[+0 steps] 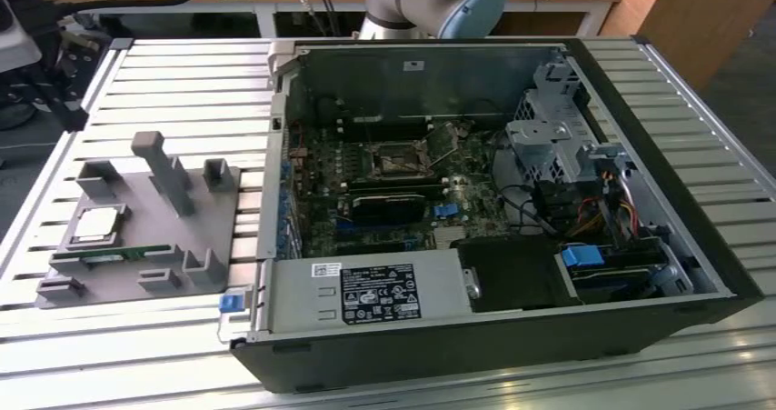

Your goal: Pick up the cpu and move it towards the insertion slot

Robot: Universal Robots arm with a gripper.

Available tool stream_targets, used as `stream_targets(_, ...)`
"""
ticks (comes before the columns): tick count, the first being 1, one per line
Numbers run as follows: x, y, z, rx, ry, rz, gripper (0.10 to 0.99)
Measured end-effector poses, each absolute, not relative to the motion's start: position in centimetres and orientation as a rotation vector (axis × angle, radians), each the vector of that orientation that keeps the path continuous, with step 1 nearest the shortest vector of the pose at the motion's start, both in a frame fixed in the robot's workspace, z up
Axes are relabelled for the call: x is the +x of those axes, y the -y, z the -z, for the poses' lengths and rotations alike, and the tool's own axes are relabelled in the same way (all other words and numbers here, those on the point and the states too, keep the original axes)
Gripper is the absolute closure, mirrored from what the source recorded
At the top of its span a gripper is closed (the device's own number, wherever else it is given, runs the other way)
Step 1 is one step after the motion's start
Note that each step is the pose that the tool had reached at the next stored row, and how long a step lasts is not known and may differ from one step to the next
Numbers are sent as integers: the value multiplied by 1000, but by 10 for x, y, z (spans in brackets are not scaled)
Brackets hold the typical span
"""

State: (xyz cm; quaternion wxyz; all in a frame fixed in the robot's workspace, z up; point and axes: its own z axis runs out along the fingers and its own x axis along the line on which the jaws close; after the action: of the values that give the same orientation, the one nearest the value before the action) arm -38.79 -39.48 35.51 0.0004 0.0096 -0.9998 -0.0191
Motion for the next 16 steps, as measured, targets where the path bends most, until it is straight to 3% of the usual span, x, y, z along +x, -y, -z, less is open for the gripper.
stream_targets(16, -393, 395, -354, 30, 3140, 60, 980)
